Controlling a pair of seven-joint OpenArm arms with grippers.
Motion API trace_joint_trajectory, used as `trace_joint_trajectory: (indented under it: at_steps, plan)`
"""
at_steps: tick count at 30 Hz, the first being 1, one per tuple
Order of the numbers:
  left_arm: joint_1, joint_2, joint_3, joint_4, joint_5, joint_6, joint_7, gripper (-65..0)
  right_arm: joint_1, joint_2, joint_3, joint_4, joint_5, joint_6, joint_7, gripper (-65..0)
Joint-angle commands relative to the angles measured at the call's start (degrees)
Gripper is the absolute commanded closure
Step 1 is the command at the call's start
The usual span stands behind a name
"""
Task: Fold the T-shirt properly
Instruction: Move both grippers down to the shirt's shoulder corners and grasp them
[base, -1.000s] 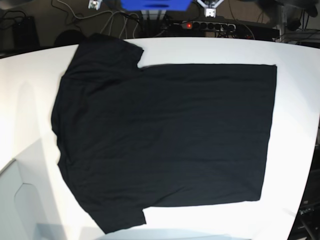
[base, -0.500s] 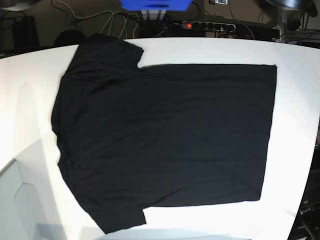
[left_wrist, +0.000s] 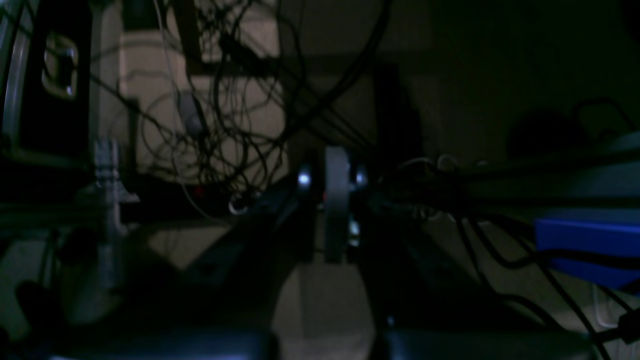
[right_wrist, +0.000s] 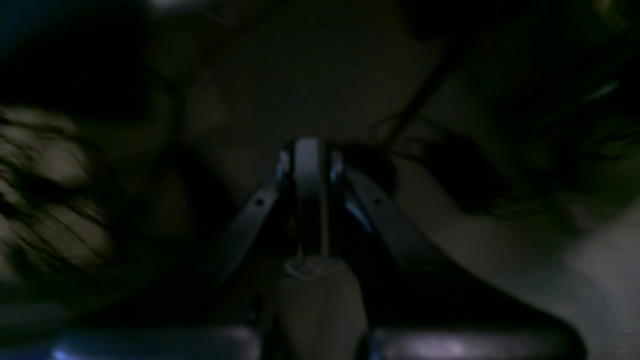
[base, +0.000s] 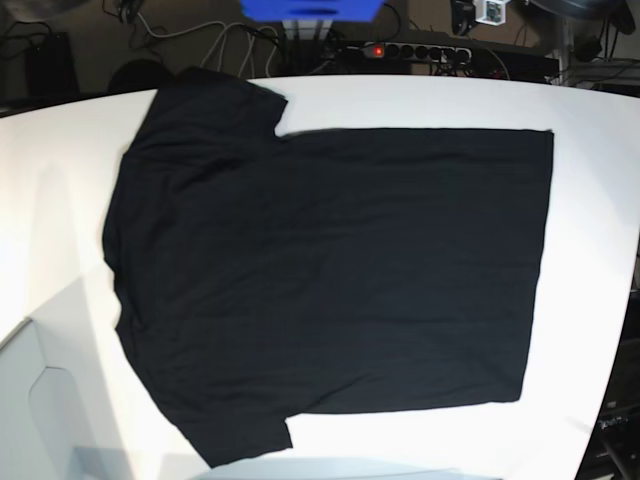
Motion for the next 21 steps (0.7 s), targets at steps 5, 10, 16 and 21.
trace_joint_trajectory:
  at_steps: [5, 10, 16, 21]
  plan:
    - [2.67, -3.52, -0.08, 6.47, 0.09, -0.13, -1.35, -2.7, -1.30, 0.15, 0.16, 13.08, 7.74, 6.30, -13.69, -0.7]
    - [3.20, -5.01, -0.34, 9.81, -0.09, -0.13, -1.35, -2.7, 1.42, 0.15, 0.51, 23.19, 8.97, 6.39, -26.62, -1.2]
    - [1.53, -0.70, -4.48, 12.27, -0.18, -0.13, -0.82, -3.0, 13.90, 0.15, 7.10, 28.73, 8.97, 7.01, -46.57, -6.5]
    - [0.29, 4.39, -6.67, 13.94, 0.09, -0.13, 1.46, -3.1, 25.95, 3.13, 15.45, 28.20, 9.06, 17.55, -64.16, -13.5]
